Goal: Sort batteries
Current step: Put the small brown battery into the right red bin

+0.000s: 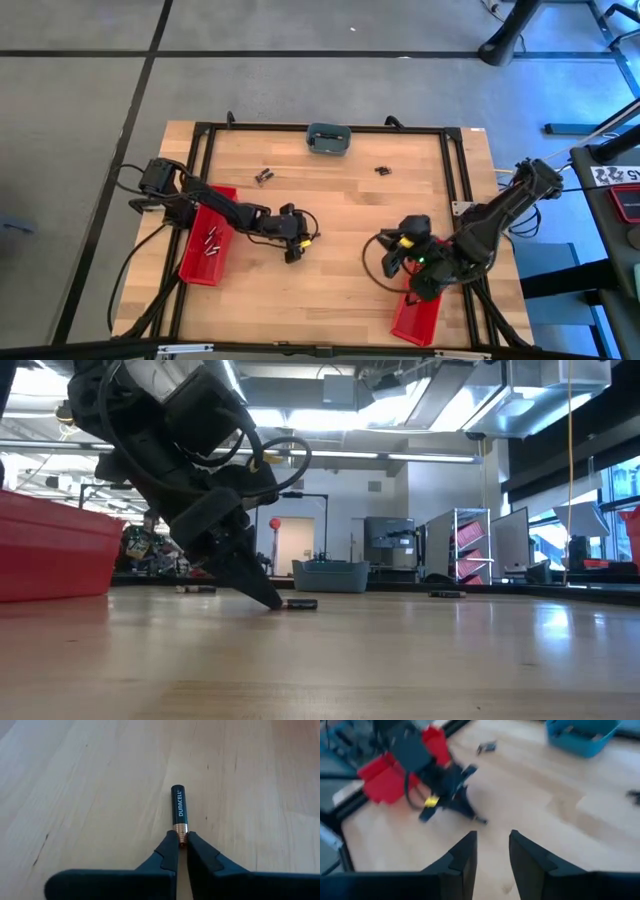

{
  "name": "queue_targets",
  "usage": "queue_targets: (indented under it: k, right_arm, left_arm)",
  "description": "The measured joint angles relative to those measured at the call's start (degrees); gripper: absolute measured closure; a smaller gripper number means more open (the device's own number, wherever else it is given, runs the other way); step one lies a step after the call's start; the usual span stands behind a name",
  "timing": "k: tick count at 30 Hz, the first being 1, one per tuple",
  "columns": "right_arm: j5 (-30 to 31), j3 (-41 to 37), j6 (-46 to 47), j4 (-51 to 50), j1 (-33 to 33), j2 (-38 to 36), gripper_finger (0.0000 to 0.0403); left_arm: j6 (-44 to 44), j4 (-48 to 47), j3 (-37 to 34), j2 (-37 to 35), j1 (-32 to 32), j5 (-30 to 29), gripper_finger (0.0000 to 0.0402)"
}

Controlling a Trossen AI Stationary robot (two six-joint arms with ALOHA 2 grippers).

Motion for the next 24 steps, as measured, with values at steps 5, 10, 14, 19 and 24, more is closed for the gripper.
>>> queue_targets:
  k: [5,10,14,19,24]
  right_arm:
    - [-10.42,0.00,-10.62,11.26,-4.22,2.94,0.0250]
    - [-20.66,0.02,-31.03,23.00,-10.28,5.83,0.0198]
    - [-26.91,0.02,-43.21,26.21,-16.20,8.14,0.0181]
    - [-31.64,0.02,-43.55,22.24,-22.14,8.01,0.0189]
    - [-40.87,0.04,-39.82,14.91,-25.67,7.52,0.0198]
  left_arm:
    - [2.02,-3.35,1.00,-4.32,-0.61,2.09,0.0398]
    - [6.49,-12.71,5.39,-13.13,-1.51,2.99,0.0399]
    - [8.31,-18.47,8.63,-18.21,-1.29,2.97,0.0399]
    - [7.31,-19.39,8.71,-20.37,-0.92,2.95,0.0400]
    - [4.32,-19.65,8.75,-20.19,-0.94,2.92,0.0401]
